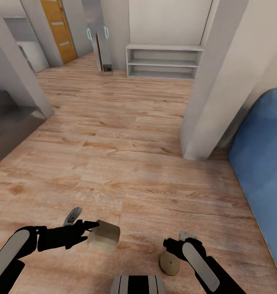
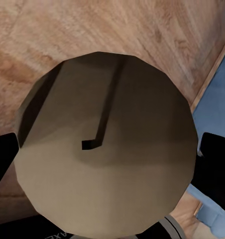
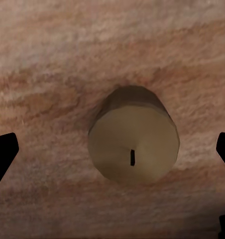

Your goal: Place each of the two pumpkins and all three candles from the living room inside a cabinet in the living room (use any cabinet), then make sure every cabinet is closed, and position the cauldron so it is next to a table in the living room.

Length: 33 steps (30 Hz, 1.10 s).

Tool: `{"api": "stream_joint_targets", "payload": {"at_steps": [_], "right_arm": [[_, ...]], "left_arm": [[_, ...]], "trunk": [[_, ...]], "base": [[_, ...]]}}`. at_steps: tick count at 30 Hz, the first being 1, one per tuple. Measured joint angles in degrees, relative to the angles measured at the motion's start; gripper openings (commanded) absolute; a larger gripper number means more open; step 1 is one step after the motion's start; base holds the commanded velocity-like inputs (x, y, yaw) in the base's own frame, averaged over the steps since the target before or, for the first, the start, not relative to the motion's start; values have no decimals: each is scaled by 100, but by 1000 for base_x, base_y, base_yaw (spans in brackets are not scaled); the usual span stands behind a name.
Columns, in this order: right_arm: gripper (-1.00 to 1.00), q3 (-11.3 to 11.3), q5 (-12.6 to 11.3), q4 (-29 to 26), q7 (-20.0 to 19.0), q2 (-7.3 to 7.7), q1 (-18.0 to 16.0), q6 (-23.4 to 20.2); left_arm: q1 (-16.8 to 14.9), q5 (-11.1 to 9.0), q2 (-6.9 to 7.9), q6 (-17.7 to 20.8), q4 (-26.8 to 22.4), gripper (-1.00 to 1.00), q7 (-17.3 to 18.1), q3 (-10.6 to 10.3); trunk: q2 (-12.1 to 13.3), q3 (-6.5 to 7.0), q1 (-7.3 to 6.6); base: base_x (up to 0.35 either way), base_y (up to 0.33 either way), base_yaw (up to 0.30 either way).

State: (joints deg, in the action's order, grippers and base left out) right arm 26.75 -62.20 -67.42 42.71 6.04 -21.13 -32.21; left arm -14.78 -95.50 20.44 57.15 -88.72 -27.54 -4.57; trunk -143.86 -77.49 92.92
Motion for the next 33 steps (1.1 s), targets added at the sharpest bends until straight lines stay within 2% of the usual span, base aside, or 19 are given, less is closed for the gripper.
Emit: {"api": "stream_joint_targets", "payload": {"at_steps": [5, 9, 15, 19, 23, 26, 33], "right_arm": [[100, 8, 2, 37, -139, 5, 0, 102], [100, 8, 7, 134, -262, 2, 0, 170], [100, 8, 8, 165, -289, 0, 0, 217], [100, 21, 13, 168, -290, -3, 0, 220], [100, 35, 302, 168, -357, -5, 0, 235], [100, 30, 516, 174, -579, -8, 0, 237], [100, 25, 590, 178, -710, -10, 0, 237]], "left_arm": [[2, -5, 0, 5, 0, -100, 1, 5], [-1, -10, 2, 9, -5, -100, 1, 13], [-1, -218, 12, 8, -9, -100, 1, 18], [0, -260, 17, 10, -9, -100, 0, 22], [1, -274, 17, 10, -9, -100, 1, 22], [2, -270, 18, 12, -9, -100, 0, 22], [-6, -423, 22, 8, -9, -100, 0, 23]], "trunk": [[0, 0, 0], [-5, -88, 11], [-7, -111, 13], [-12, -199, 24], [-12, -200, 24], [-16, -265, 32], [-19, -310, 37]], "base": [[6, -2, 0], [0, 0, 0], [0, 0, 0], [0, 0, 0], [0, 0, 0], [0, 0, 0], [0, 0, 0]]}}
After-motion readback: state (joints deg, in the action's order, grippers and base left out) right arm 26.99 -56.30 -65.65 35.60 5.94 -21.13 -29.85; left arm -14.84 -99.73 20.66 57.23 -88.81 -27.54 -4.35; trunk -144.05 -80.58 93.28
